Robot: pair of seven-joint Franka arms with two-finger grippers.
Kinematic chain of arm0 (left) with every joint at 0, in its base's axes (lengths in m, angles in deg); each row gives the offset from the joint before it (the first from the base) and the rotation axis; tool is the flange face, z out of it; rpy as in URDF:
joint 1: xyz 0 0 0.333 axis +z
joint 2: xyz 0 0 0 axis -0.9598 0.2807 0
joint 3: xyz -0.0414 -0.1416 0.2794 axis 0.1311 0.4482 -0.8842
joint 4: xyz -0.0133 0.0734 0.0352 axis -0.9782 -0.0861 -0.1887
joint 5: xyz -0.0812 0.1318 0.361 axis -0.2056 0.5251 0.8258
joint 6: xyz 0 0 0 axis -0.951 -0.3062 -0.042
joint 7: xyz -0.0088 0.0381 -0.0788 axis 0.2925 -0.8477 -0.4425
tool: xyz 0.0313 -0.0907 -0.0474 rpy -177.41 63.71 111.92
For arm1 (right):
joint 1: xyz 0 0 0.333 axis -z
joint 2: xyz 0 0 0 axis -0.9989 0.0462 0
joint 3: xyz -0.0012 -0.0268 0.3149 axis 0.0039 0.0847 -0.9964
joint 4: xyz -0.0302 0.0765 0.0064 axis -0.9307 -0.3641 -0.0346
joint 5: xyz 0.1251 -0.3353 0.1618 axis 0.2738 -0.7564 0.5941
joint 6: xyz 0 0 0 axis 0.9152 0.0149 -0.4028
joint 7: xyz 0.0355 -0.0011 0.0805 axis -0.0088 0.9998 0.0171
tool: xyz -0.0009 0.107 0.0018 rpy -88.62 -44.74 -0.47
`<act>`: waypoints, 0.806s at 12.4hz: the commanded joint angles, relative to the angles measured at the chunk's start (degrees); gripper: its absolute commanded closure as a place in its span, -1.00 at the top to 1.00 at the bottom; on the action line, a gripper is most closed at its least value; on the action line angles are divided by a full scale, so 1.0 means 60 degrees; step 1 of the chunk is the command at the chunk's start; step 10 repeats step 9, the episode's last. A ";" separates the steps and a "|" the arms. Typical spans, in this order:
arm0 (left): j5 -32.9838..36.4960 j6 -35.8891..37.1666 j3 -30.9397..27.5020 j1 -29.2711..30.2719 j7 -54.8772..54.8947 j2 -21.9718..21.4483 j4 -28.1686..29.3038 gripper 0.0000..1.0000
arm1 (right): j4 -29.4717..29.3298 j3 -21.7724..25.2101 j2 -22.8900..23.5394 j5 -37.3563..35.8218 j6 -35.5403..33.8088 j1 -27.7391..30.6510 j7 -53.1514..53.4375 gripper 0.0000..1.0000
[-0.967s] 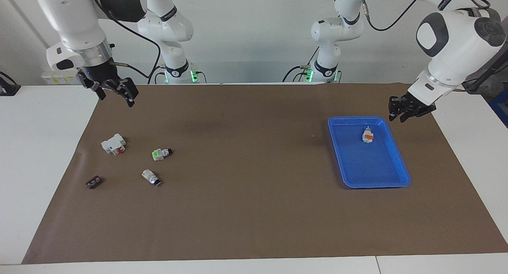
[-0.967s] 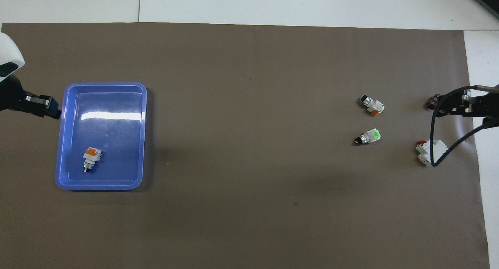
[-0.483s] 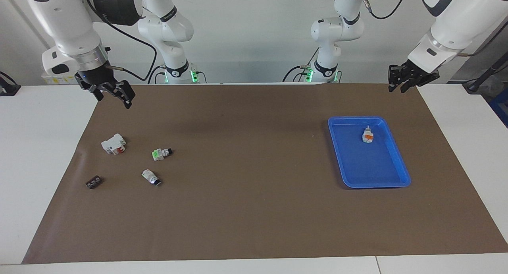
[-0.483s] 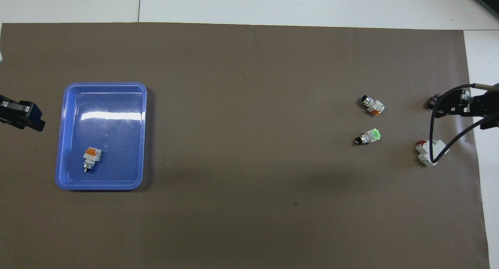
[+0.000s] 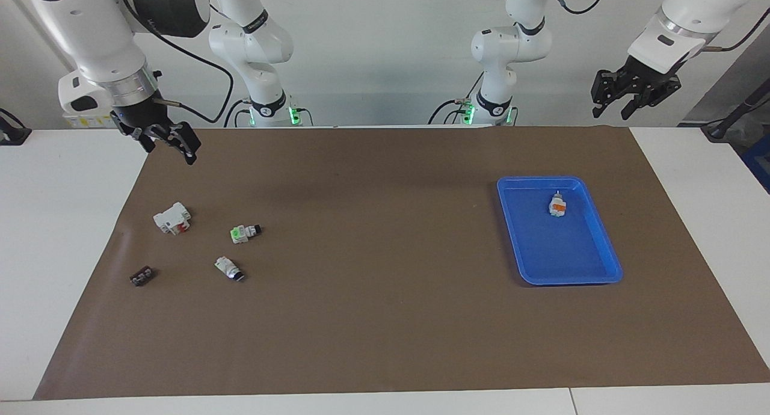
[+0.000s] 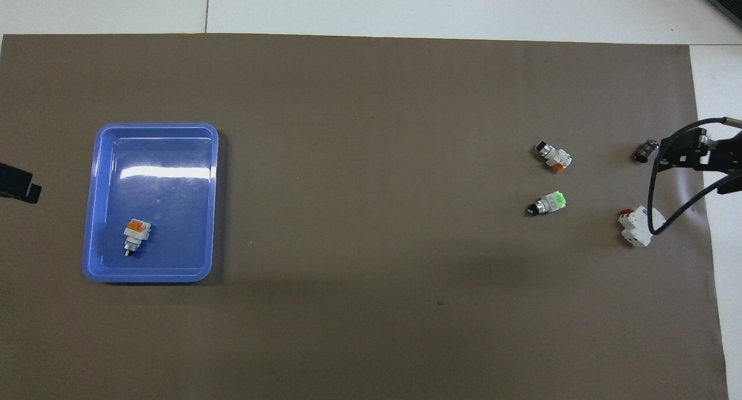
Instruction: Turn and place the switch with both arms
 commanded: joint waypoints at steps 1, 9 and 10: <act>0.0208 -0.1068 0.0014 0.0081 -0.0187 -0.0729 0.1465 0.99 | 0.0006 0.0377 -0.0094 -0.0057 -0.0170 -0.0452 -0.0406 1.00; 0.0208 -0.1246 0.0014 0.0081 -0.0525 -0.0805 0.1558 1.00 | 0.1020 0.0688 -0.0858 -0.0087 0.0153 -0.0807 -0.1127 1.00; 0.0208 -0.1246 0.0014 0.0081 -0.0525 -0.0805 0.1558 1.00 | 0.1020 0.0688 -0.0858 -0.0087 0.0153 -0.0807 -0.1127 1.00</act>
